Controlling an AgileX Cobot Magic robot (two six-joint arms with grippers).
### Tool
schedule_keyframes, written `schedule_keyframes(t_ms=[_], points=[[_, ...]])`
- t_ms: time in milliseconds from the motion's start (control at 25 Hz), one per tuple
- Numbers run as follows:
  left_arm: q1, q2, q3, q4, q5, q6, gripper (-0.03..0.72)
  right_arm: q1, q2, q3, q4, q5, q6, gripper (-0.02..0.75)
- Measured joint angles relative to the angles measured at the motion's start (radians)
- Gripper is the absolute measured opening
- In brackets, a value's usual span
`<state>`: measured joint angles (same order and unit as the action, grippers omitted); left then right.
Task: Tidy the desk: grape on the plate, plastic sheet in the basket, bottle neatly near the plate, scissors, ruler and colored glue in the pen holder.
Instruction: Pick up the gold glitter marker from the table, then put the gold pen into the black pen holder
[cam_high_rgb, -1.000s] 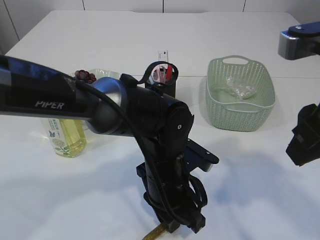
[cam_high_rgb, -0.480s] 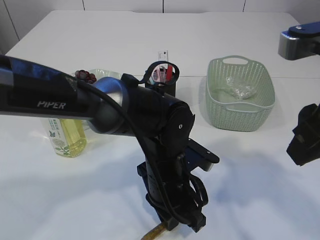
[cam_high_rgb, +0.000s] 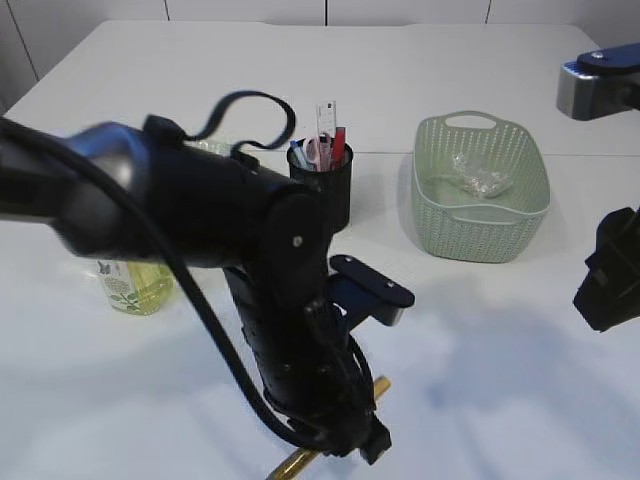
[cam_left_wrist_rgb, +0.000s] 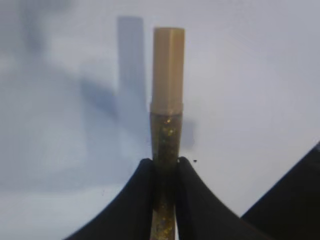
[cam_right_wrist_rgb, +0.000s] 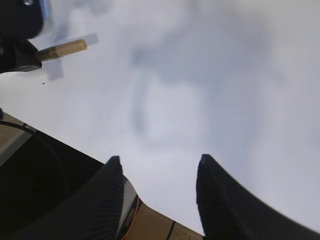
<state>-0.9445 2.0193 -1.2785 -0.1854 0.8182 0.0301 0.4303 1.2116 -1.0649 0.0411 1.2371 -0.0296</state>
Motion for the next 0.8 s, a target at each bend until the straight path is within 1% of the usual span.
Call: schedule_keyframes(t_ms=[120,200,320,400,520,600,680,800], points=[[0.0,-0.102,0.039,-0.015,-0.064,0.0,0.086,0.0,0.0,0.0,0.0,0.0,0.0,0.381],[0.0,-0.167,0.067,-0.027,-0.138,0.0,0.086,0.0,0.0,0.0,0.0,0.0,0.0,0.381],[0.002,-0.269,0.141,-0.034,-0.3,0.0,0.086,0.0,0.0,0.0,0.0,0.0,-0.002,0.381],[0.014,-0.327,0.214,-0.044,-0.427,0.0,0.086,0.0,0.0,0.0,0.0,0.0,-0.005,0.381],[0.041,-0.371,0.328,-0.065,-0.626,0.0,0.086,0.0,0.0,0.0,0.0,0.0,-0.006,0.382],[0.057,-0.376,0.382,-0.074,-0.742,0.0,0.086,0.0,0.0,0.0,0.0,0.0,-0.008,0.382],[0.061,-0.376,0.411,-0.074,-0.825,0.0,0.086,0.0,0.0,0.0,0.0,0.0,-0.008,0.382],[0.061,-0.376,0.417,-0.041,-0.975,0.0,0.087,0.0,0.0,0.0,0.0,0.0,-0.008,0.382]])
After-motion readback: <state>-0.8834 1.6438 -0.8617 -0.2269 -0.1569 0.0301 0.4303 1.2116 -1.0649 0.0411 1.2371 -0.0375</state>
